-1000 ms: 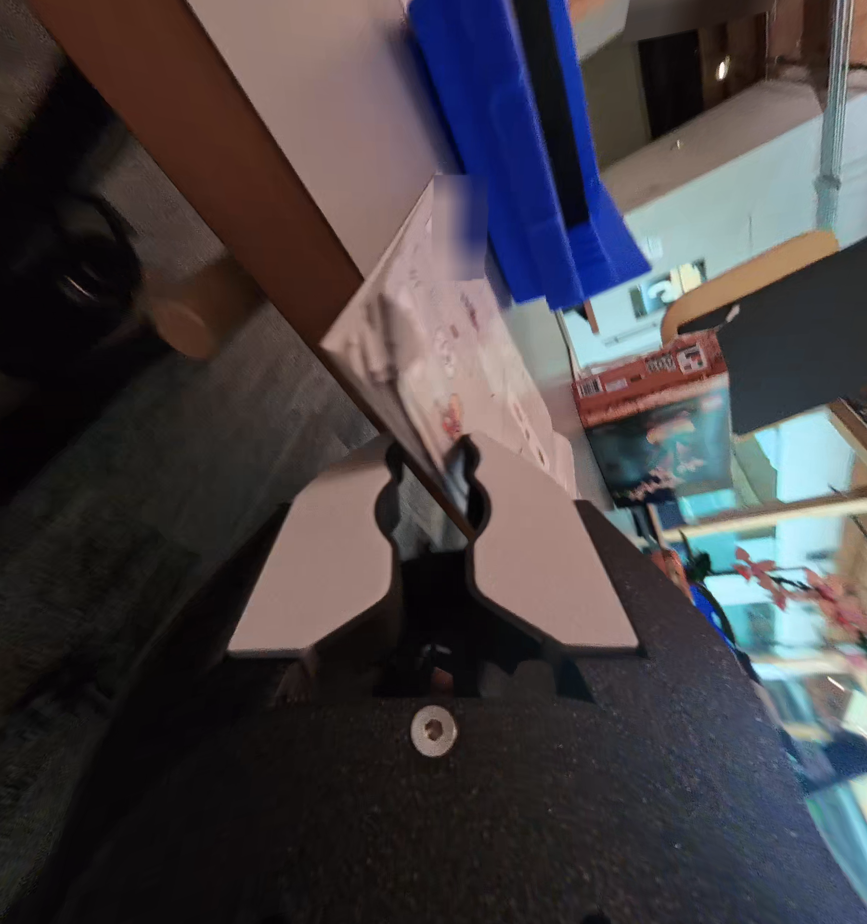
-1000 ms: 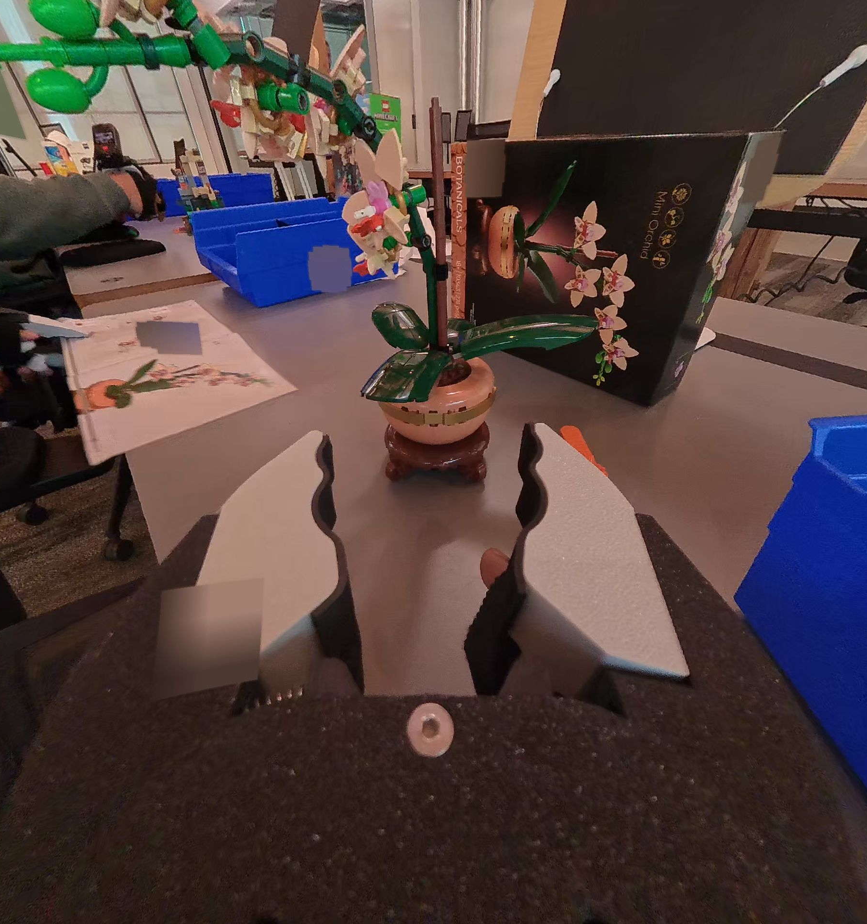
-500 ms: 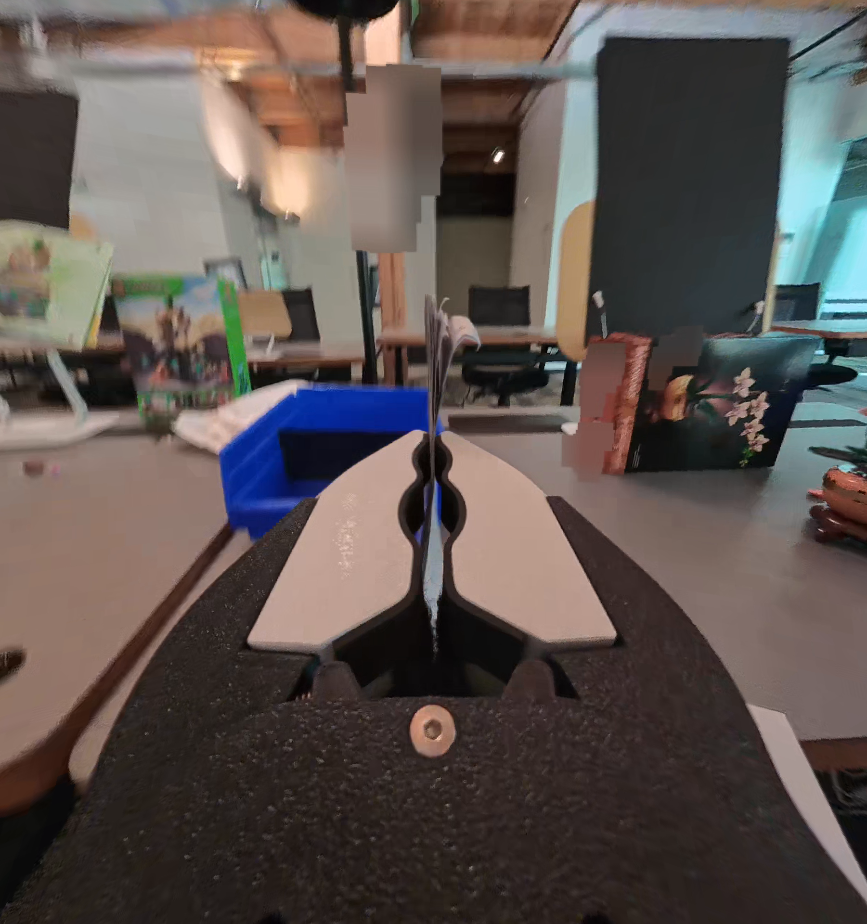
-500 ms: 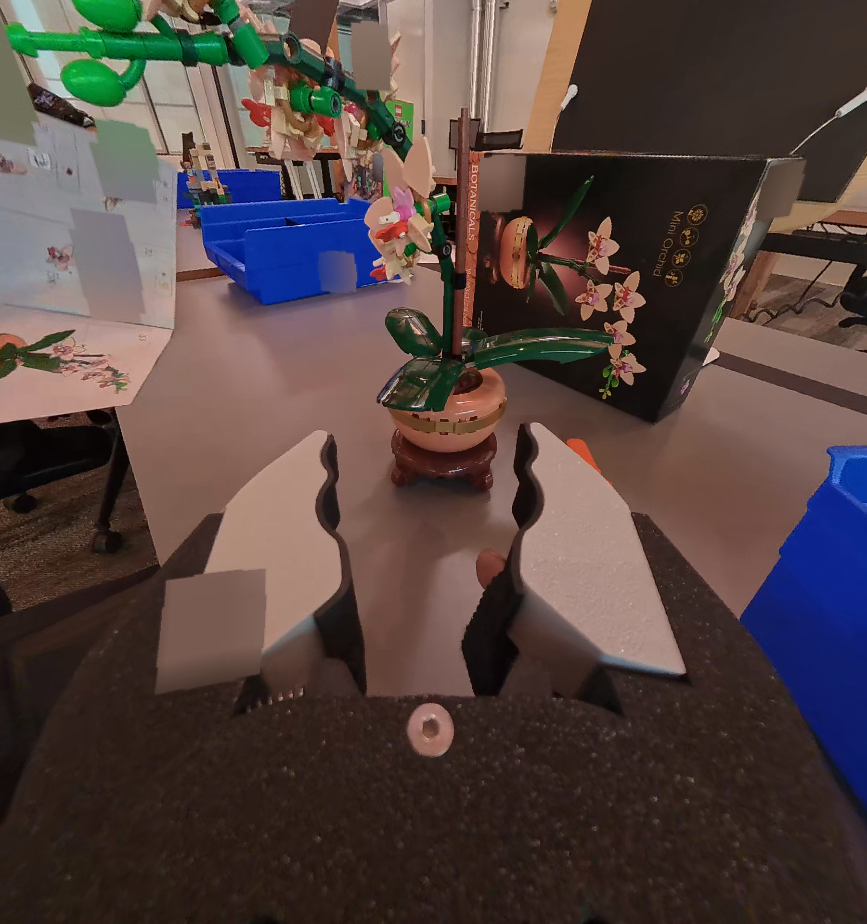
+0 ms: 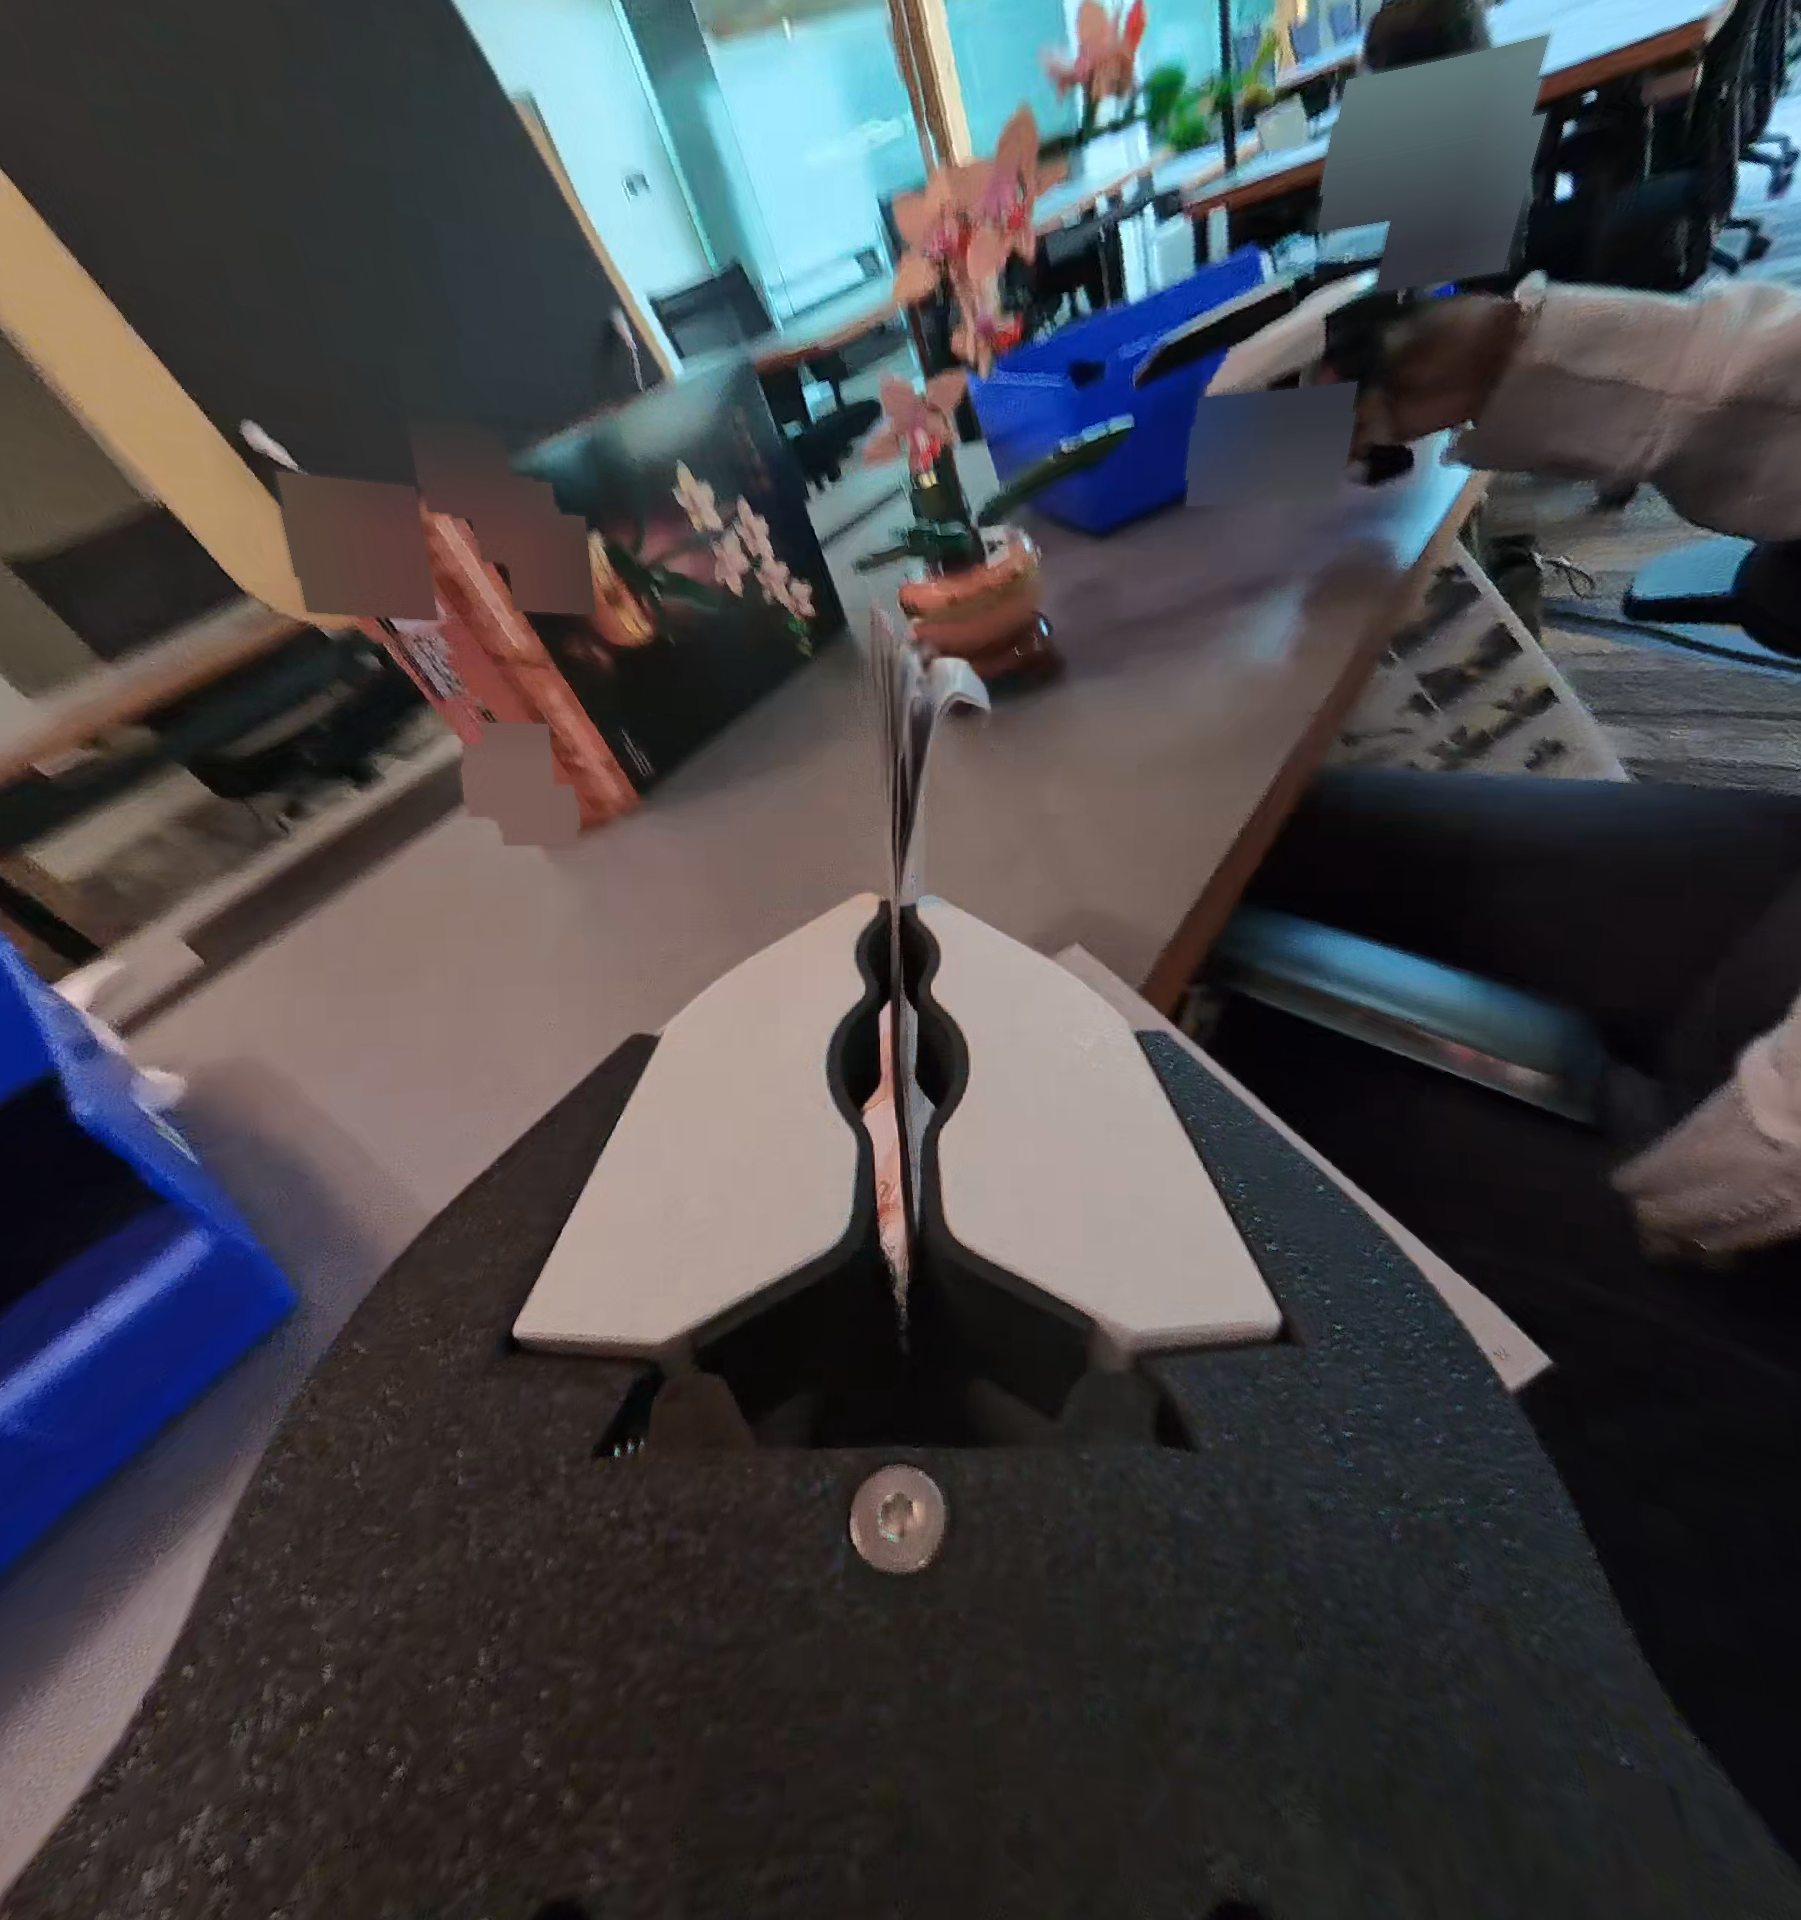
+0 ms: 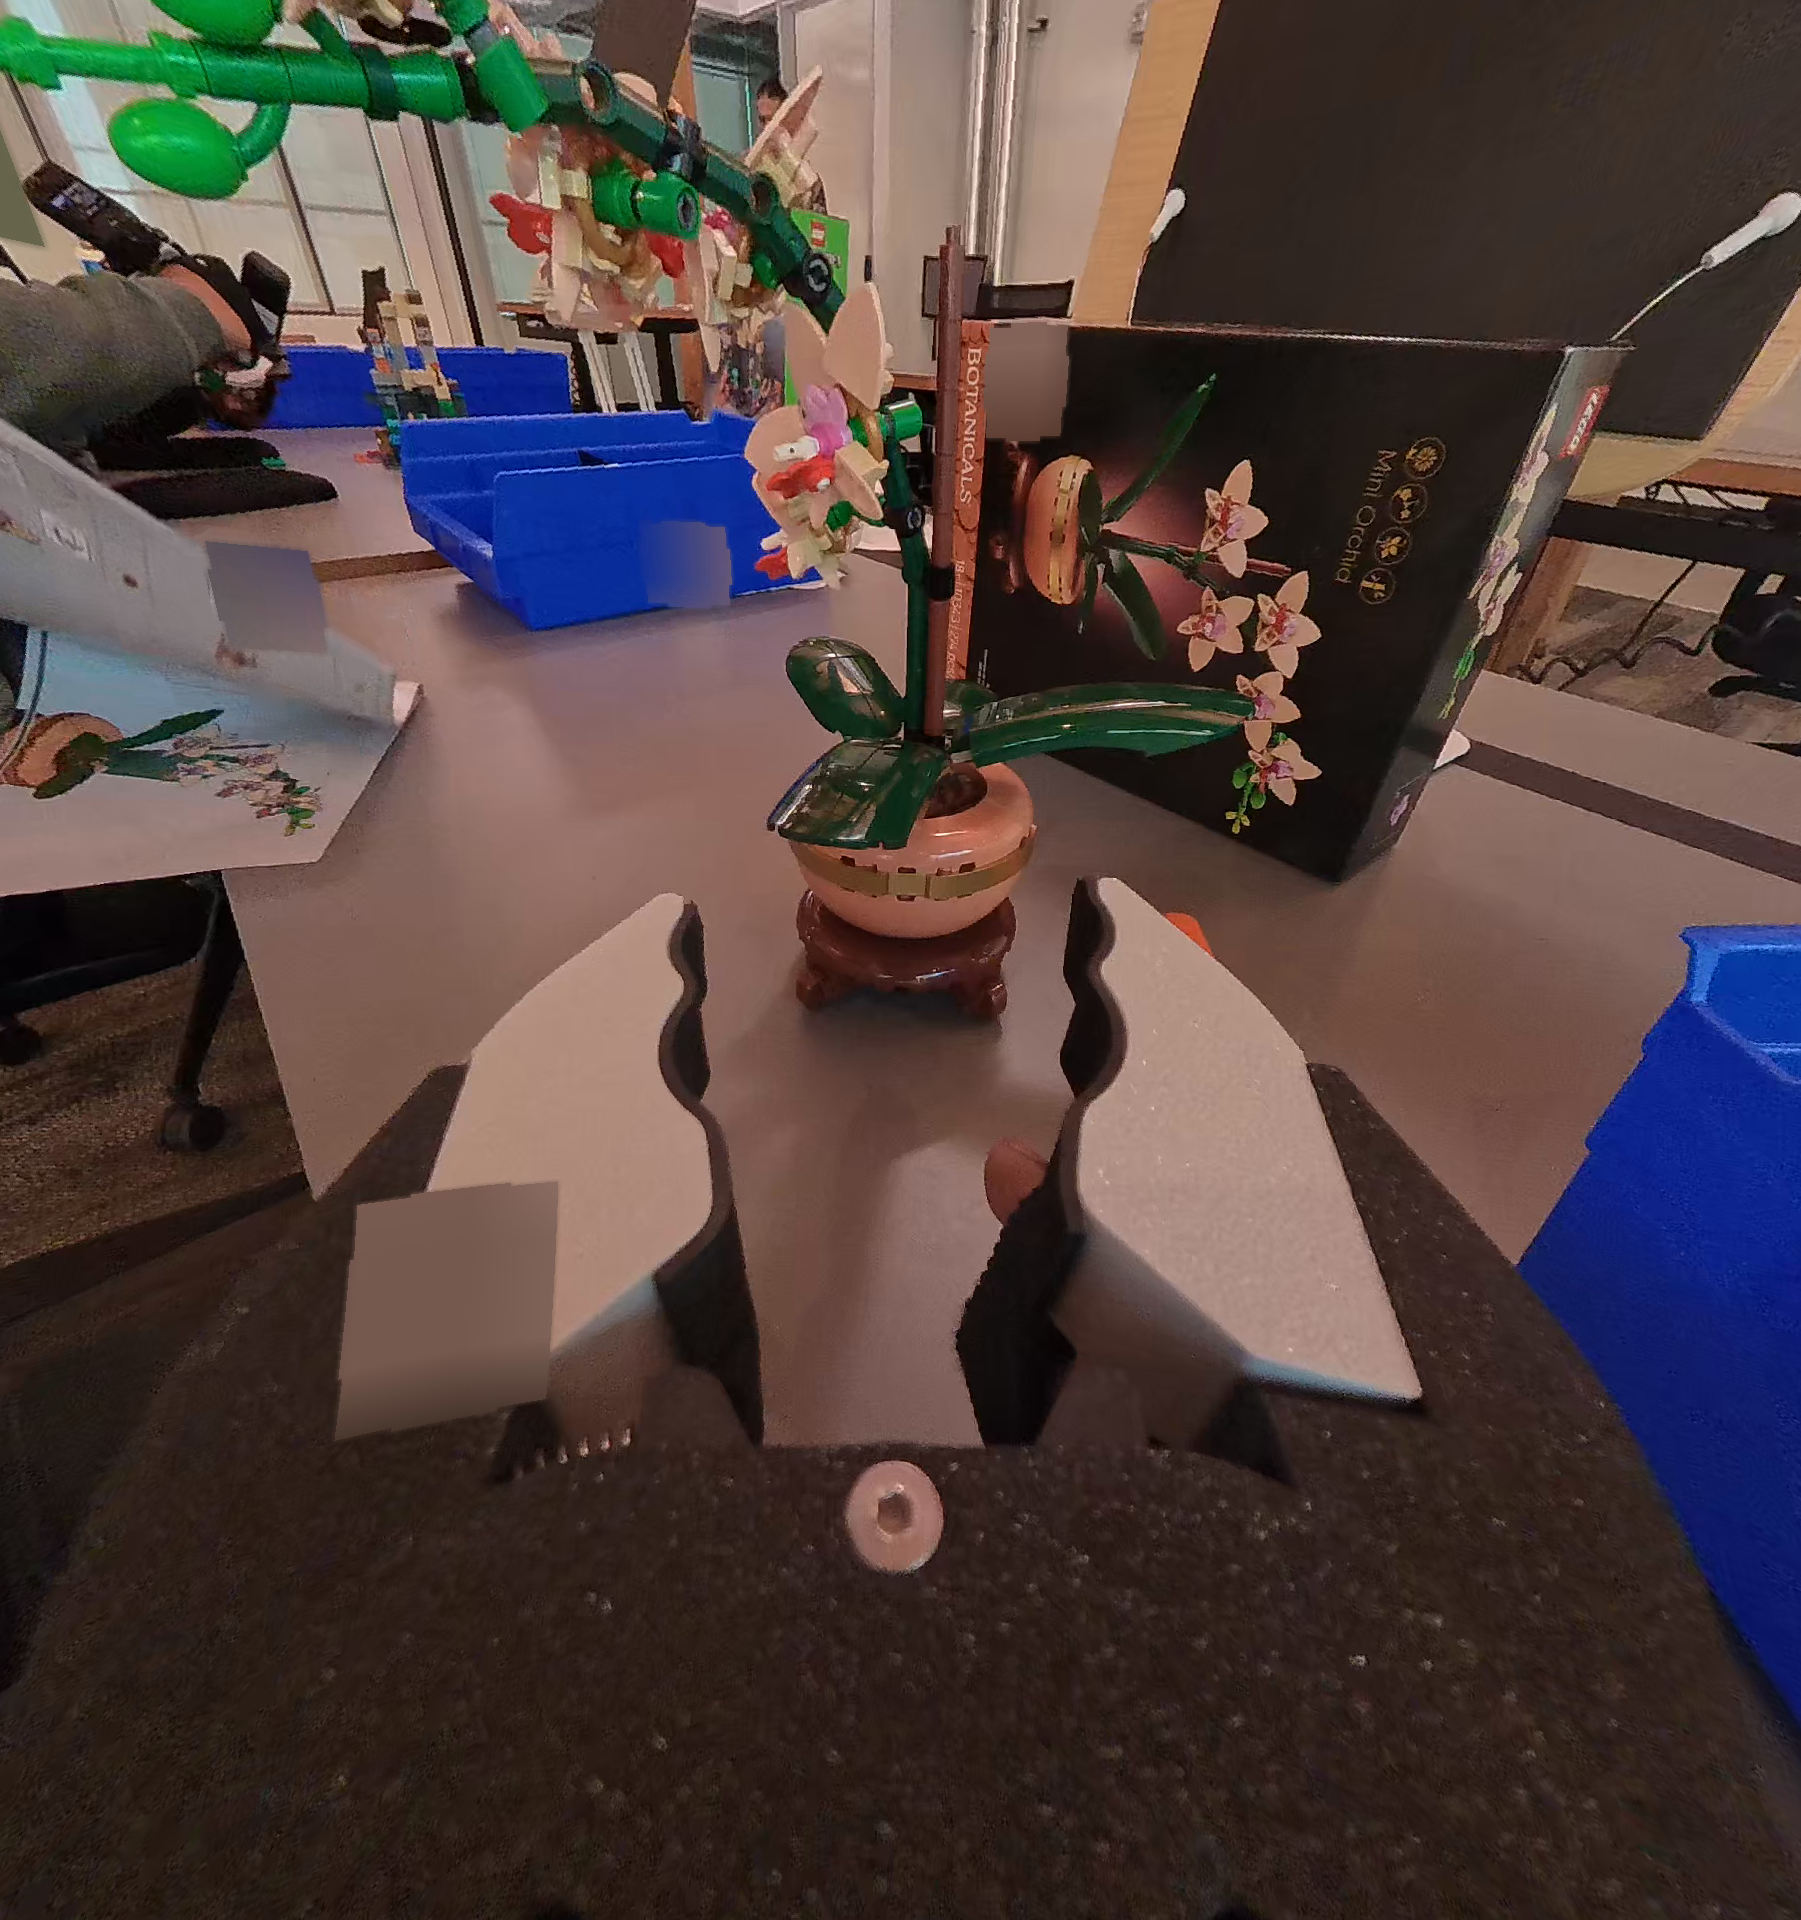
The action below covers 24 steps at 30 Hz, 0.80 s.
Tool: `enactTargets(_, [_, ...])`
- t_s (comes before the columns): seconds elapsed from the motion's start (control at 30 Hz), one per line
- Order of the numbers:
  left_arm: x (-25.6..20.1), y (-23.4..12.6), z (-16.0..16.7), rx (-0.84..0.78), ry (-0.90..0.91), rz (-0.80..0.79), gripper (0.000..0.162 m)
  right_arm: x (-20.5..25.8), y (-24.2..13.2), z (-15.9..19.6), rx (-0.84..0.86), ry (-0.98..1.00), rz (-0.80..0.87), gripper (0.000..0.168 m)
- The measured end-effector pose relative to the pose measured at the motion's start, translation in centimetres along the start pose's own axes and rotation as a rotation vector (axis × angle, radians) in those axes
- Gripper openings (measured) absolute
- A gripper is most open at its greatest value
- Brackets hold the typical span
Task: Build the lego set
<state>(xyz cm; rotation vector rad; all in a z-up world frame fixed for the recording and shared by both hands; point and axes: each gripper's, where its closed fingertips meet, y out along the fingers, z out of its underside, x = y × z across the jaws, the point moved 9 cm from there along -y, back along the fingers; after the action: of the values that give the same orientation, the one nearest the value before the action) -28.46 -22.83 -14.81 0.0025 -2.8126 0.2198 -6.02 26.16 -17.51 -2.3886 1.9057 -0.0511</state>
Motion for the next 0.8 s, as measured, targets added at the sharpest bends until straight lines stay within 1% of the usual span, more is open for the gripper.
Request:
enactTargets(0.2, [-0.9,1.3,3.0,0.243,-0.166,0.242,0.001,-0.1,0.1,0.3,0.004,0.014,-0.006,0.067])
enactTargets(0.23, [-1.0,1.5,3.4,0.272,-0.177,0.257,0.002,-0.1,0.1,0.2,0.005,0.011,-0.005,0.068])
enactTargets(0.3, [-0.7,1.9,3.8,0.283,-0.177,0.234,0.008,-0.1,0.1,0.2,0.002,0.008,-0.004,0.068])
enactTargets(0.33, [-0.6,2.0,3.8,0.27,-0.181,0.227,0.016,-0.1,0.1,0.1,0.0,0.01,-0.003,0.068])
enactTargets(0.37, [-0.5,2.1,3.6,0.254,-0.193,0.225,0.028,-0.1,0.0,0.2,-0.001,0.011,-0.003,0.068])
enactTargets(0.47, [0.0,1.8,2.4,0.223,-0.245,0.251,0.054,-0.3,0.0,0.3,0.002,0.016,0.002,0.068])
enactTargets(0.5, [0.1,1.5,1.9,0.218,-0.267,0.272,0.061,-0.3,0.0,0.3,0.002,0.019,0.002,0.068])
enactTargets(0.57, [0.3,0.7,0.8,0.198,-0.32,0.333,0.069,-0.4,0.1,0.5,0.004,0.027,0.0,0.068])
enactTargets(0.6, [0.4,0.3,0.3,0.185,-0.345,0.355,0.069,-0.5,0.1,0.6,0.006,0.03,-0.001,0.068])
enactTargets(0.63, [0.8,0.0,-0.1,0.181,-0.358,0.337,0.065,-0.5,0.2,0.6,0.009,0.03,-0.002,0.068])
enactTargets(0.67, [1.5,-0.2,-0.1,0.201,-0.357,0.263,0.058,-0.5,0.2,0.7,0.012,0.029,-0.001,0.068])
enactTargets(0.7, [2.3,-0.2,0.3,0.26,-0.344,0.145,0.05,-0.5,0.2,0.7,0.015,0.026,0.0,0.068])
enactTargets(0.73, [3.1,-0.2,1.0,0.355,-0.325,0.019,0.045,-0.5,0.2,0.8,0.016,0.025,-0.001,0.068])
enactTargets(0.77, [3.6,-0.1,1.9,0.471,-0.303,-0.075,0.039,-0.5,0.2,0.8,0.017,0.025,0.0,0.068])
enactTargets(0.8, [3.6,0.2,2.9,0.574,-0.281,-0.1,0.034,-0.5,0.2,0.8,0.018,0.025,0.003,0.068])
